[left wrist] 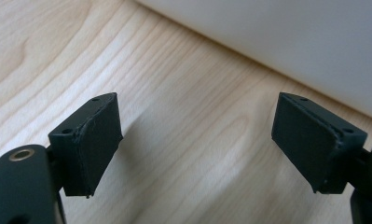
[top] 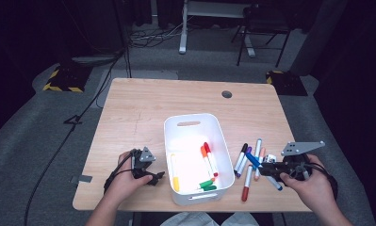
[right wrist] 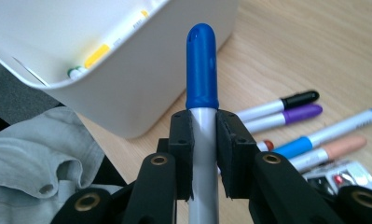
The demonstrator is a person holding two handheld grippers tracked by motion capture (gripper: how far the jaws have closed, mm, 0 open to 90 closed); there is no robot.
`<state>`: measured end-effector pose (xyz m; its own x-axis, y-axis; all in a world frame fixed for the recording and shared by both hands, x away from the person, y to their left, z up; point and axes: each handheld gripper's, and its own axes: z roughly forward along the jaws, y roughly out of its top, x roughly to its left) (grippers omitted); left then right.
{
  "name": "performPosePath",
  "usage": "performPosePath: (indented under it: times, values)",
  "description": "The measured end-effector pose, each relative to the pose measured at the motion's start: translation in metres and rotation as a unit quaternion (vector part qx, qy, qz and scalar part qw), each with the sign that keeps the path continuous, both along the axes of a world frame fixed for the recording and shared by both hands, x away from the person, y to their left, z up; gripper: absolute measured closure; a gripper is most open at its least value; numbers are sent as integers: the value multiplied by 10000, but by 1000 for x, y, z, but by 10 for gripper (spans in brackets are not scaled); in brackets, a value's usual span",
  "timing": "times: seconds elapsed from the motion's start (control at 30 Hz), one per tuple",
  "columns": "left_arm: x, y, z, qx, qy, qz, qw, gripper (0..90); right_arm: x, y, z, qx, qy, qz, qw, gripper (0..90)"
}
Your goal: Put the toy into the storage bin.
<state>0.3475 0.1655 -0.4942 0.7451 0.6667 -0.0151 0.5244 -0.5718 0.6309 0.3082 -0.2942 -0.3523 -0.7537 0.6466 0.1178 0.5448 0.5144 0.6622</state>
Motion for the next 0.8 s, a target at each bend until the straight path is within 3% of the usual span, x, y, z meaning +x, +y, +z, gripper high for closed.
performPosePath:
  times: [0.07, 0.1, 0.17, 0.23, 0.5, 0.7, 0.8]
  values:
    - [-1, 2, 0, 30, -35, 26, 10000, 162, 1, 3, 3, 9, -22, 39, 10000, 771]
    - [-4, 4, 0, -67, 43, 91, 9999, 161, 3, 11, 9, 42, -31, 119, 9999, 771]
    - [-5, 8, 0, 2, -55, 114, 9999, 161, 6, 19, 14, 39, -72, 244, 9997, 771]
    - [-8, 11, 0, -14, 64, 153, 9999, 160, 8, 28, 18, 43, -59, 345, 9994, 771]
    - [-13, 19, -2, 51, 74, 316, 9995, 160, 21, 63, 27, 49, -98, 706, 9974, 771]
    - [-13, 22, -3, -32, 94, 391, 9992, 155, 27, 86, 33, 84, -134, 917, 9957, 771]
    - [-11, 23, -5, -87, -4, 352, 9993, 149, 28, 97, 34, 87, -126, 1023, 9946, 771]
